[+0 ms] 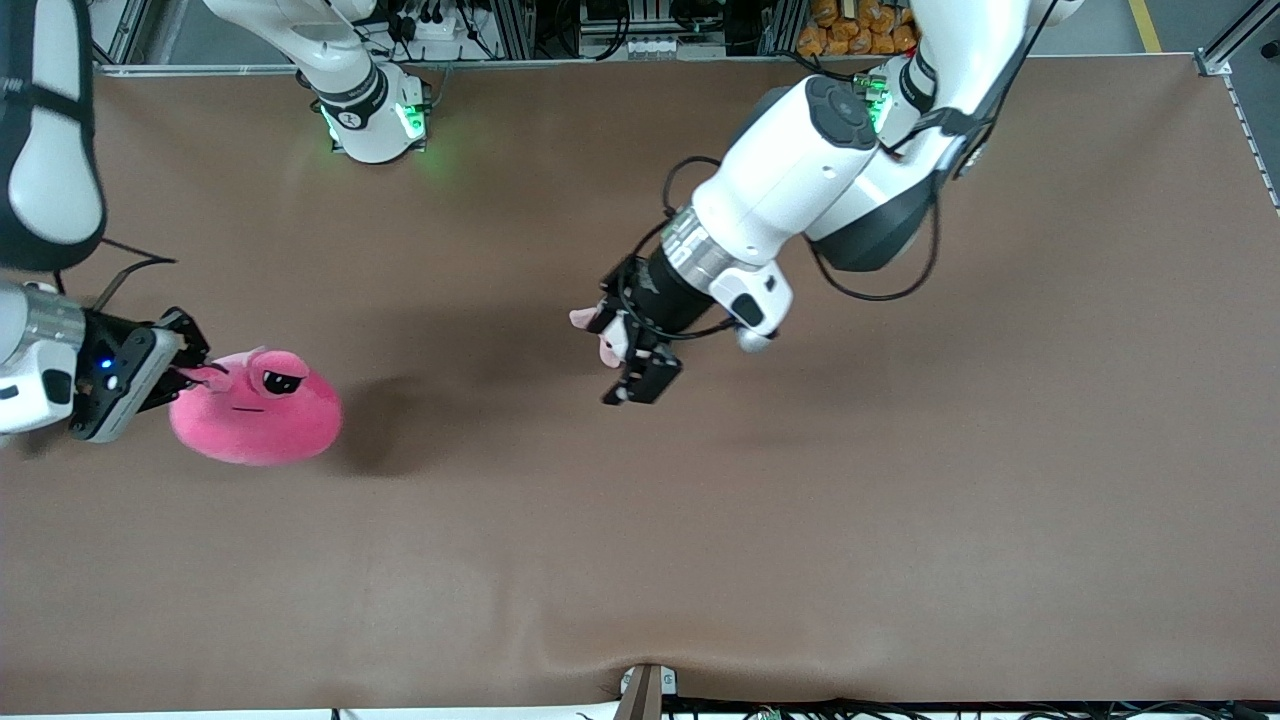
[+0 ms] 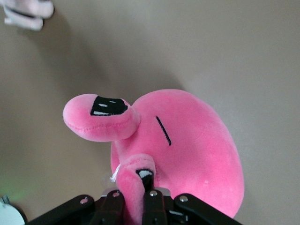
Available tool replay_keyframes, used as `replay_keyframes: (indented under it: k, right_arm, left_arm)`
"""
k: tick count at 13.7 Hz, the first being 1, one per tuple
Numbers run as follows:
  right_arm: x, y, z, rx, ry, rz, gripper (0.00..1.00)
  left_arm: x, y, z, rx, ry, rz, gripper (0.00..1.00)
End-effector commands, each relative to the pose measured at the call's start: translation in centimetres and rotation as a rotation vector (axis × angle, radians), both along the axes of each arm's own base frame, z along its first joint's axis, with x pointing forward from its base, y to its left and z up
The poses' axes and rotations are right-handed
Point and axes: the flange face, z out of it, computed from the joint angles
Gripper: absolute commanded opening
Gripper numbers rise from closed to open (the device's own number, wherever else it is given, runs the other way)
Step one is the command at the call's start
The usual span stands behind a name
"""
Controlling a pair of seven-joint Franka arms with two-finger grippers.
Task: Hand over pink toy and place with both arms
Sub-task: 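Open the left gripper while the right gripper pulls the toy away, then lower the pink toy onto the table with the right gripper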
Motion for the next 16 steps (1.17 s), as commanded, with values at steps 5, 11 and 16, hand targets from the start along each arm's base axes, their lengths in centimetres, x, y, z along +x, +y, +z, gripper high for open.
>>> replay_keyframes:
  k: [5, 11, 16]
  right_arm:
    - [-0.1, -6.0, -10.0, 0.165, 0.137, 0.023, 0.00]
    - [-1.4, -10.1, -15.3, 0.264, 0.229, -0.079, 0.27]
    - [-1.2, -10.1, -14.6, 0.254, 0.225, -0.091, 1.00]
  left_arm:
    - [3.2, 11.2, 1.5, 0.287, -0.047, -0.330, 1.00]
    - [5.5, 23.5, 2.3, 0.466, -0.069, -0.735, 1.00]
    - [2.5, 30.6, 8.1, 0.568, -0.100, -0.963, 1.00]
